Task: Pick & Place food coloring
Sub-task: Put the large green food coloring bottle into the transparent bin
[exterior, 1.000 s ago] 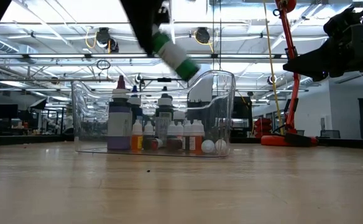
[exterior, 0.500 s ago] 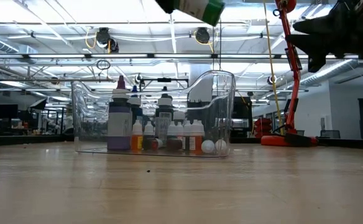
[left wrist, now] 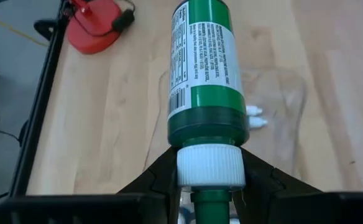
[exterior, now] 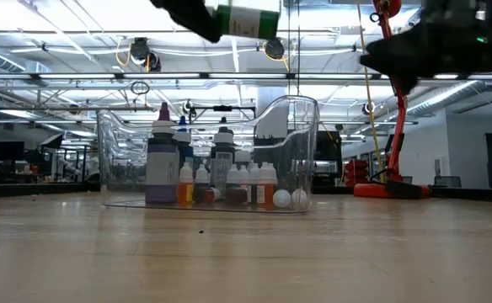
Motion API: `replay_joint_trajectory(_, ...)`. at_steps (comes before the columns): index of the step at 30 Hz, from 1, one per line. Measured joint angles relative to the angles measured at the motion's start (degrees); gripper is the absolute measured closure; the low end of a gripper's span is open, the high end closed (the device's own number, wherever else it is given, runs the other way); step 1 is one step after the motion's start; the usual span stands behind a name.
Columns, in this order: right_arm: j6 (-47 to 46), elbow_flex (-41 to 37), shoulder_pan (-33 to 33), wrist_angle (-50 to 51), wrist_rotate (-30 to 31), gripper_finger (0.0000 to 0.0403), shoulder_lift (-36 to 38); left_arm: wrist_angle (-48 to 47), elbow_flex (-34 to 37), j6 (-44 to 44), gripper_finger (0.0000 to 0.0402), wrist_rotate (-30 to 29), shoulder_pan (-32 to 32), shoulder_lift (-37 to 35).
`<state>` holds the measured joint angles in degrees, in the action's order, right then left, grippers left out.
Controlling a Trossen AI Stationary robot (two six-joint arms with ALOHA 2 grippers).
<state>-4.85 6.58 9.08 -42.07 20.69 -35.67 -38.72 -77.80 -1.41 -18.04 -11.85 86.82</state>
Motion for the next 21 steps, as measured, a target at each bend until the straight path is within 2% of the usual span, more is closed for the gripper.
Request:
replay_joint_trajectory(5,5.21,12.14,-0.23,-9.15,-1.53,0.0258,-25.23,3.25,2.01,-2.6,0.0292,1.22,1.7,-0.69)
replay_joint_trajectory(8,9.15,21.54,-0.21,-11.09,-5.9,0.0225,-38.46,2.89,2.12,-2.92,0.0292,1.7,2.56,-0.62)
replay_joint_trajectory(10,11.76,26.94,0.06,-11.07,-5.79,0.0199,-44.31,2.76,2.12,-2.97,0.0292,1.72,3.07,-0.65)
replay_joint_trajectory(13,14.47,32.0,-0.07,-10.44,-4.94,0.0164,-50.18,1.2,2.12,-2.95,0.0292,1.7,3.32,-0.65)
replay_joint_trajectory(16,15.94,34.89,-0.08,-10.45,-4.04,0.0142,-52.55,0.34,2.12,-2.75,0.0292,3.1,3.25,-0.65)
replay_joint_trajectory(21,16.05,35.94,-0.62,-9.29,-4.33,0.0147,-52.51,-0.59,2.12,-2.6,0.0292,3.43,3.09,-0.62)
